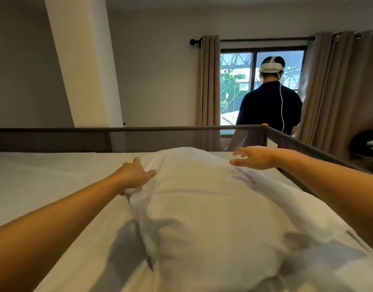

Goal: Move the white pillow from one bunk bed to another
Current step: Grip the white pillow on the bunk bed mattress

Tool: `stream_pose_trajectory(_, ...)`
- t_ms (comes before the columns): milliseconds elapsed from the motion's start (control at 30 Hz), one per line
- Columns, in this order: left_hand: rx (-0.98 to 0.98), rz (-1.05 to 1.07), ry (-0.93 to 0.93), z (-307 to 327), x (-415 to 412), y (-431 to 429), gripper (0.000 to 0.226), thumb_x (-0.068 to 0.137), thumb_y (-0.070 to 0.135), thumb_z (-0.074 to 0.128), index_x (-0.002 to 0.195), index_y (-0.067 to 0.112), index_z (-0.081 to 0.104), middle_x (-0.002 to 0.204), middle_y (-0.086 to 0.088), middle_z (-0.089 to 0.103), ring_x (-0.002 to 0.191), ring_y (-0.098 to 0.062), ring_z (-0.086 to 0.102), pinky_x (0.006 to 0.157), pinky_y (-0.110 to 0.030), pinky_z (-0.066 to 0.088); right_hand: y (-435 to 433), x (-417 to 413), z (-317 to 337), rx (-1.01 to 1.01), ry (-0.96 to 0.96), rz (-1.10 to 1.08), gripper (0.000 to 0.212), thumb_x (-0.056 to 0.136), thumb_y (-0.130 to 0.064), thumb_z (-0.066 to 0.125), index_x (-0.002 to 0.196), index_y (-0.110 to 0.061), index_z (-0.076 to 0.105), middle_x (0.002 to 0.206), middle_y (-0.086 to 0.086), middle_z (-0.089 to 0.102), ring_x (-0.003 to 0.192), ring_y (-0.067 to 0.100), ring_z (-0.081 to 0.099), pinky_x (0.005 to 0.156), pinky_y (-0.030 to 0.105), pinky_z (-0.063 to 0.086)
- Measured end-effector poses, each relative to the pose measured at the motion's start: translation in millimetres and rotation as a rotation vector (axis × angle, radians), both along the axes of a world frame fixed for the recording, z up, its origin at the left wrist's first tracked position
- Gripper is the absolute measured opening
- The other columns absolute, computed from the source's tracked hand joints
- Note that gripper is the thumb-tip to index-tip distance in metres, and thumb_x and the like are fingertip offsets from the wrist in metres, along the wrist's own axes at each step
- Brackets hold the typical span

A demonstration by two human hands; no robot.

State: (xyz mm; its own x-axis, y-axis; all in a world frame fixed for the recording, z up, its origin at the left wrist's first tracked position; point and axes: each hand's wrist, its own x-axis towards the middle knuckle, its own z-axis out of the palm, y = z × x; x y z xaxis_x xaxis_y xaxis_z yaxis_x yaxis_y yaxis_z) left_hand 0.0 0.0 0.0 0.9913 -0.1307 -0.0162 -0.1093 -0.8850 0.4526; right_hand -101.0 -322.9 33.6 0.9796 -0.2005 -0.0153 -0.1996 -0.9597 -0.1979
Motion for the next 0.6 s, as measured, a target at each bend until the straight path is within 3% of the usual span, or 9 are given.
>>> stream_pose_trajectory(233,-0.237,0.161,0.192,-17,14,-8,0.096,0.074,0.077,0.045,0.148,0.026,0.013,0.151,-0.014,0.033,0.122,-0.044,0.05,0.079,-0.056,0.053,-20,48,-22,0.11,0.05,0.02,0.068,0.09,-0.062,0.038,0.146,-0.024,0.038,0.153,0.004,0.041,0.137,0.028,0.041,0.114,0.042,0.028)
stream_pose_trajectory(333,-0.368,0.183,0.317,-28,18,-8,0.106,0.065,0.084,0.044,0.148,0.023,0.021,0.147,-0.015,0.039,0.121,-0.045,0.05,0.088,-0.06,0.049,-25,65,-31,0.148,0.051,0.039,0.067,0.09,-0.063,0.037,0.146,-0.025,0.038,0.153,0.004,0.04,0.138,0.027,0.039,0.114,0.043,0.026)
stream_pose_trajectory(433,-0.475,0.16,0.397,-47,24,-2,0.124,0.039,0.098,0.044,0.142,0.029,0.034,0.14,-0.009,0.049,0.119,-0.041,0.052,0.096,-0.06,0.045,-32,81,-40,0.191,0.057,0.044,0.071,0.087,-0.069,0.034,0.147,-0.03,0.035,0.156,0.005,0.036,0.141,0.028,0.034,0.116,0.047,0.021)
stream_pose_trajectory(600,-0.554,0.117,0.439,-73,16,-1,0.122,0.041,0.1,0.041,0.146,0.04,0.023,0.148,-0.001,0.042,0.129,-0.033,0.046,0.105,-0.057,0.039,-45,89,-54,0.35,0.036,0.007,0.077,0.081,-0.077,0.033,0.146,-0.036,0.035,0.157,0.003,0.034,0.141,0.028,0.035,0.116,0.047,0.023)
